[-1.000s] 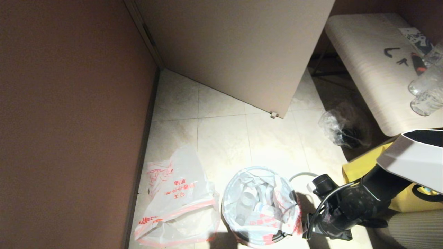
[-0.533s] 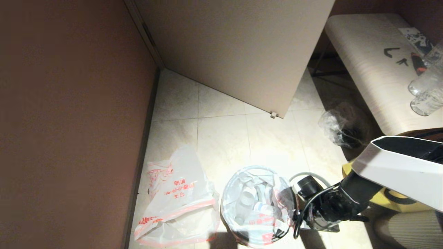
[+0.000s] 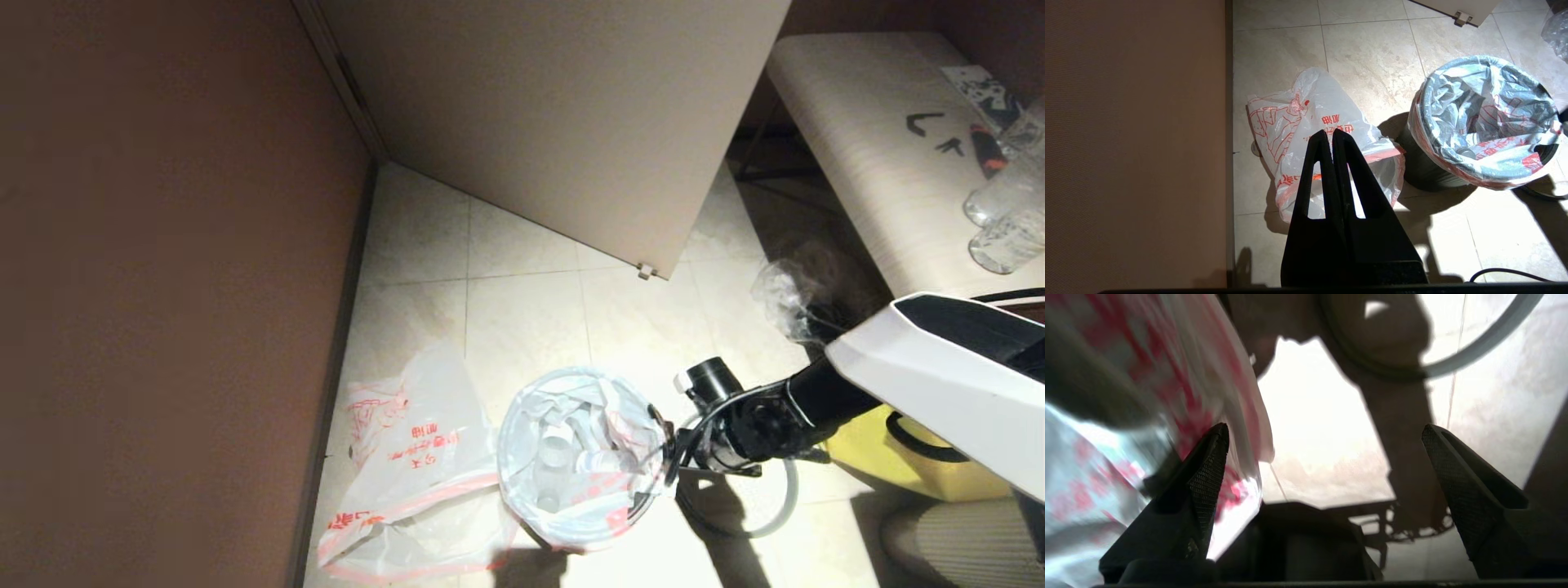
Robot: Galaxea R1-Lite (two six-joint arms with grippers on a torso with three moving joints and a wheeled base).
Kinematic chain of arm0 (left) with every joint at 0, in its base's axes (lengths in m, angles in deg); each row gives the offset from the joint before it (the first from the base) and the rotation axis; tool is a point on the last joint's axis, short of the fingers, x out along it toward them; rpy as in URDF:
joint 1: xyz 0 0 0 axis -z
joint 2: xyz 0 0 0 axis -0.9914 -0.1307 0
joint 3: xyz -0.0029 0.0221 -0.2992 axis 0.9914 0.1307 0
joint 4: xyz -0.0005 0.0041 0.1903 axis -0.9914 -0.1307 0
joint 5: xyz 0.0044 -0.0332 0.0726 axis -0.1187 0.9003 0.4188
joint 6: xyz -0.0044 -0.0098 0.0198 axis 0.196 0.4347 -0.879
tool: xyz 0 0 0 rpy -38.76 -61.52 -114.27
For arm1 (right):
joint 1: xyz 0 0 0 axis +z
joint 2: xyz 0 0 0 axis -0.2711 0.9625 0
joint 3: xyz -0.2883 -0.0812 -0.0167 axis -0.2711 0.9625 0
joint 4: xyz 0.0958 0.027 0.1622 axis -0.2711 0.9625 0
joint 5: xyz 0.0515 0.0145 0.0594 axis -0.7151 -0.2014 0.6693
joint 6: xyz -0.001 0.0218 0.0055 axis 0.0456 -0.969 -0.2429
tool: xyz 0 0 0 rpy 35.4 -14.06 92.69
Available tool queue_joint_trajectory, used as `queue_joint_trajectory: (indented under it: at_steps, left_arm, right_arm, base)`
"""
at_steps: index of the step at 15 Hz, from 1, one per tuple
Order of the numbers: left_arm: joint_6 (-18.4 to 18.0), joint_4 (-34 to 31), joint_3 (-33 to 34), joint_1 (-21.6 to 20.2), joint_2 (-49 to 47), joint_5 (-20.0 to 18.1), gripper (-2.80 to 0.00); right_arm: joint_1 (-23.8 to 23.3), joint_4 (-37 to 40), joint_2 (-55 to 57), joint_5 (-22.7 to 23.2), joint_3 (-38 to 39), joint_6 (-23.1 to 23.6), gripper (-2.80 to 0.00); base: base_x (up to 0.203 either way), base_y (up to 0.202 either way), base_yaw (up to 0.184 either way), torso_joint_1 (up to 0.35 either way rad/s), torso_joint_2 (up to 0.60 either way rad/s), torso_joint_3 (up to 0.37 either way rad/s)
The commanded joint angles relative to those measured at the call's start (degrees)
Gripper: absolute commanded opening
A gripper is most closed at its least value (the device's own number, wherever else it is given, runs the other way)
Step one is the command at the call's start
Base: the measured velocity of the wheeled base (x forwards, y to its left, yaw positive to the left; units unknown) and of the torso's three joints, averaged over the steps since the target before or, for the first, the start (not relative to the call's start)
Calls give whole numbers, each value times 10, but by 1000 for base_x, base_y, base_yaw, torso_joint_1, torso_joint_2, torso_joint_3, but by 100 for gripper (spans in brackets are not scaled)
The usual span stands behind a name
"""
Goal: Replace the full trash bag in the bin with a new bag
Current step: Place the trash bag on the floor
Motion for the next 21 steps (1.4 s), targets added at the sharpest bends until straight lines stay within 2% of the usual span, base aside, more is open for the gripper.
queue_joint_trajectory:
  at_steps: [1,2,10,12,14,21]
  left_arm:
    - [0,0,1,0,0,0,-280]
    - [0,0,1,0,0,0,-280]
    - [0,0,1,0,0,0,-280]
    - [0,0,1,0,0,0,-280]
    - [0,0,1,0,0,0,-280]
    - [0,0,1,0,0,0,-280]
  right_arm:
    - [-11,25,-4,0,-20,-2,0]
    - [-13,42,-1,0,-11,-4,0]
    - [-14,42,26,19,-1,-20,0]
    - [-13,42,12,49,9,-56,0]
    - [-12,42,-13,83,29,-61,0]
    - [-3,45,0,85,37,-61,0]
  base:
    - [0,0,0,0,0,0]
    - [0,0,0,0,0,0]
    - [0,0,0,0,0,0]
    - [0,0,0,0,0,0]
    - [0,0,0,0,0,0]
    - [0,0,0,0,0,0]
